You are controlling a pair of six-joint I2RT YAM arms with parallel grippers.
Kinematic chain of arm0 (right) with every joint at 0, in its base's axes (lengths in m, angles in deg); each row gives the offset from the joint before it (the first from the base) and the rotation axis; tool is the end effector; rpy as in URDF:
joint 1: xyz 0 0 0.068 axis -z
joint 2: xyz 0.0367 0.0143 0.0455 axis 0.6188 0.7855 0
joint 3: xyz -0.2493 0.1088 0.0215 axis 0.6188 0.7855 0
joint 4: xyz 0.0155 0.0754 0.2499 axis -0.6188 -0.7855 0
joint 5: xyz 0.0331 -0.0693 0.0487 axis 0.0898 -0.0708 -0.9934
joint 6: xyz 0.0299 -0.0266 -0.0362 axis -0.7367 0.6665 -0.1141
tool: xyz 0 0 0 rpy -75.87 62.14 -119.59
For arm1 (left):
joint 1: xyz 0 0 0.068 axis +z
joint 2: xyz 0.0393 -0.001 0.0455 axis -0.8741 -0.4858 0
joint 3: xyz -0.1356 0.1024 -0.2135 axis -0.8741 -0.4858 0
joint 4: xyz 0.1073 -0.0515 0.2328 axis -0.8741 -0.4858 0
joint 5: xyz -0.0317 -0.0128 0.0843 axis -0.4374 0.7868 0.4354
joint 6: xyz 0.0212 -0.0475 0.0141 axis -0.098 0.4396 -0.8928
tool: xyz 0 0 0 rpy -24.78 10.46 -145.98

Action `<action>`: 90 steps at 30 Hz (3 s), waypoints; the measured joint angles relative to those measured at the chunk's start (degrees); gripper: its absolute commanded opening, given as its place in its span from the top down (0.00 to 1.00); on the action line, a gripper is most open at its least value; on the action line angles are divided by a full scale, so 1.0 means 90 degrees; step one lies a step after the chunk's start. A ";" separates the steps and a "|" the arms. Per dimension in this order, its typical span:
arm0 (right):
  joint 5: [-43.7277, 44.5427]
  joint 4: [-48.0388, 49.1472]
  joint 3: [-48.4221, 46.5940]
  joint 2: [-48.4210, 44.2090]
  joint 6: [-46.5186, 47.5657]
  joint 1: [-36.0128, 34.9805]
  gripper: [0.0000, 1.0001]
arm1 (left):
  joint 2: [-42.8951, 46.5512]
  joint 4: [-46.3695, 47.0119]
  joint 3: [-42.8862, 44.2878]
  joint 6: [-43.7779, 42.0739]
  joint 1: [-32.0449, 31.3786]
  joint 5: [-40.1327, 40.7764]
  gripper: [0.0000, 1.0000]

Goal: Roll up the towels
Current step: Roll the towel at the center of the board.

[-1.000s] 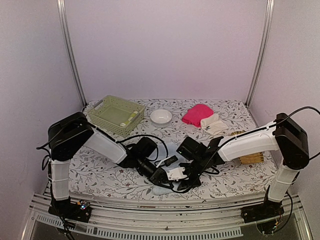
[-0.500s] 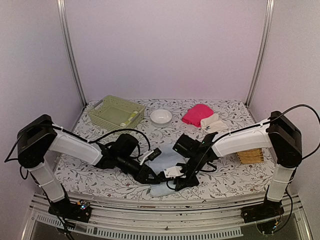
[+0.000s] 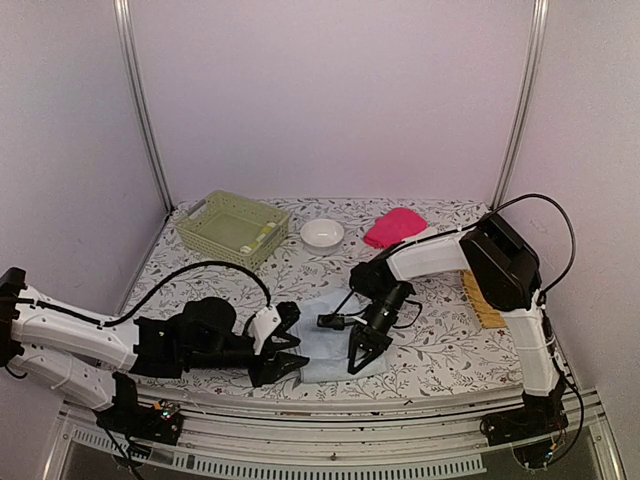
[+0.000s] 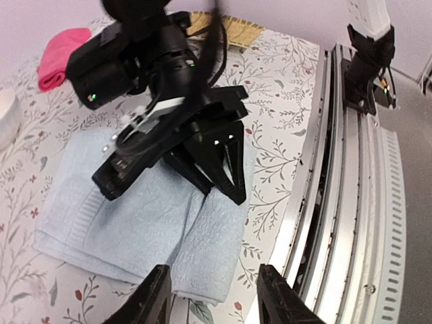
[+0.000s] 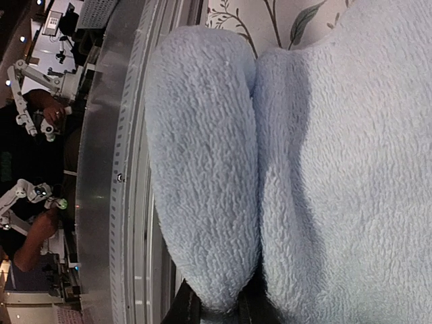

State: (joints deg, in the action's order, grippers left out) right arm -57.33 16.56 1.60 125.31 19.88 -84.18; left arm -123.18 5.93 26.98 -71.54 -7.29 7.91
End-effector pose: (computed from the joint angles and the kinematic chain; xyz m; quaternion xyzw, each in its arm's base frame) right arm 0.2488 0.2984 0.1009 0.6084 -0.6473 -0.4478 0.1013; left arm 0.0914 -0.2281 0.1905 0.4137 0.7408 -0.3289 0.4147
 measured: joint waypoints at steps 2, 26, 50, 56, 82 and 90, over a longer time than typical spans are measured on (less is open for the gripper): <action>-0.0265 -0.0282 -0.0185 0.0248 0.0039 0.0061 0.91 | -0.0170 -0.0228 0.0214 -0.0432 -0.0291 0.0359 0.54; -0.0576 -0.0918 -0.0437 0.0585 -0.0010 0.0126 0.88 | -0.3781 -0.1739 0.2815 -0.2701 -0.0799 0.1462 0.53; -0.0313 -0.1180 -0.0459 0.0177 0.0148 0.0192 0.58 | -0.3939 -0.1838 0.3026 -0.2640 -0.0991 0.1321 0.91; -0.0095 -0.0950 -0.0714 -0.0425 0.0061 0.0617 0.60 | -0.3832 -0.2157 0.3106 -0.2370 -0.0741 0.0257 0.92; 0.1122 0.0296 -0.0544 -0.0364 -0.1559 0.0874 0.61 | -0.4456 -0.2497 0.3580 -0.1049 0.0838 -0.3903 0.92; 0.1020 0.0384 -0.0928 -0.2504 -0.1498 0.1821 0.59 | -0.4918 -0.2705 0.3934 -0.0746 0.1095 -0.4804 0.93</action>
State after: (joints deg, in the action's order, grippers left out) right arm -48.15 20.01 -6.75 102.78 6.40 -67.79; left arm -167.45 -18.42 62.39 -78.25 2.56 -35.32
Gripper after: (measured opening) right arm 0.406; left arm 0.139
